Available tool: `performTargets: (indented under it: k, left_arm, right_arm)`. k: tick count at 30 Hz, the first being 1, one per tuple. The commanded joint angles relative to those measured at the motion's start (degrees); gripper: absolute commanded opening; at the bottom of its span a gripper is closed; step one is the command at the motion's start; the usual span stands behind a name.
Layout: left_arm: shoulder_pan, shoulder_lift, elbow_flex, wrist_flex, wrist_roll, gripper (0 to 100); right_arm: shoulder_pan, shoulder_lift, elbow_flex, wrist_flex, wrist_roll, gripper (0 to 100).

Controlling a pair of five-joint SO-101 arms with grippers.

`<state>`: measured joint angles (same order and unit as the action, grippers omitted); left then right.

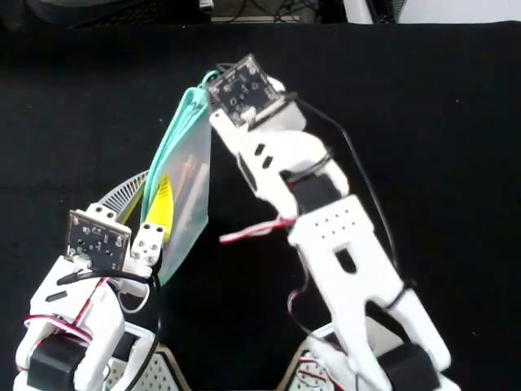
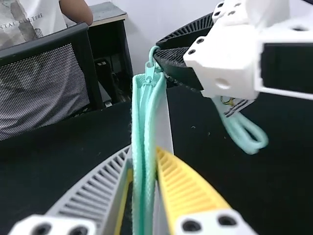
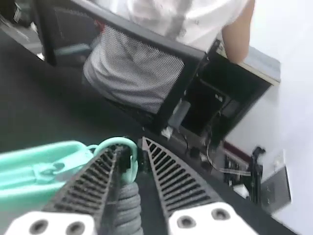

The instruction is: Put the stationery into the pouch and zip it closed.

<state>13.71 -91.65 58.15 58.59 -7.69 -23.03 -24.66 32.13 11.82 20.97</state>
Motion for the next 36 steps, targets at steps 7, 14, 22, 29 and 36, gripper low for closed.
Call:
performTargets:
  k: [7,14,22,29,36]
  left_arm:
    - [-0.2,0.4,3.4,1.8,0.4,3]
    - [-0.2,0.4,3.5,1.8,0.4,3]
    - [-0.2,0.4,3.5,1.8,0.4,3]
    - [-0.2,0.4,3.4,1.8,0.4,3]
    - [-0.2,0.4,3.4,1.8,0.4,3]
  right_arm:
    - [7.7,4.4,-6.8,-2.1,-0.6,1.2]
    - [9.8,2.8,-7.1,-1.8,-0.6,1.2]
    - [9.8,4.3,-7.3,-2.0,-0.6,1.2]
    - [10.8,4.5,-7.3,-2.3,-0.5,1.2]
    - [11.3,4.5,-7.4,-2.3,-0.5,1.2]
